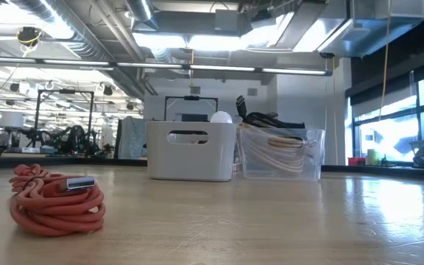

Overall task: Pick and place USB-C Cables
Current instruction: Put the violet charger cable into the gray bin

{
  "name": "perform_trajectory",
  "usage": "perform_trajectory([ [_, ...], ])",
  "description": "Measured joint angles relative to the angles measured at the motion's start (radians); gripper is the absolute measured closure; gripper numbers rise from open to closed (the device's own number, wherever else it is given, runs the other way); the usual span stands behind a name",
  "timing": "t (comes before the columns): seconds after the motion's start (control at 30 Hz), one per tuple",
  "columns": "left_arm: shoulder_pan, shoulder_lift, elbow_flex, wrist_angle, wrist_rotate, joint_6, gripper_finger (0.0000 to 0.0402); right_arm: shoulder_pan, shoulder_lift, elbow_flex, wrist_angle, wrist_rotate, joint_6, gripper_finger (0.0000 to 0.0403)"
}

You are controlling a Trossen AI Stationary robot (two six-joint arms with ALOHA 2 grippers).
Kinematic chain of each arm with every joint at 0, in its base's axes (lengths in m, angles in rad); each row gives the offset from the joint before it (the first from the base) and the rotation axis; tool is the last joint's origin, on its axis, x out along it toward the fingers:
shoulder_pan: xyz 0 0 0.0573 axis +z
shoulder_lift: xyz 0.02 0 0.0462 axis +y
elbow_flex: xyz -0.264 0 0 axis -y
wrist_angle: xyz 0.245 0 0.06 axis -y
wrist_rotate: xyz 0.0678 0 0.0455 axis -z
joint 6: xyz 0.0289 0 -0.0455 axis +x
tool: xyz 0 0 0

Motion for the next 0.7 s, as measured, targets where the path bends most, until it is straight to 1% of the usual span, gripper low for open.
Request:
perform_trajectory([
  [0.13, 0.0, 0.0, 0.0, 0.0, 0.0, 0.023, 0.0194, 0.001, -0.002, 0.0, -0.017, 0.004, 0.0, 0.0297],
  [0.7, 0.0, 0.0, 0.0, 0.0, -0.001, 0.025, 0.0194, -0.002, -0.002, 0.0, -0.058, 0.004, 0.0, 0.0297],
])
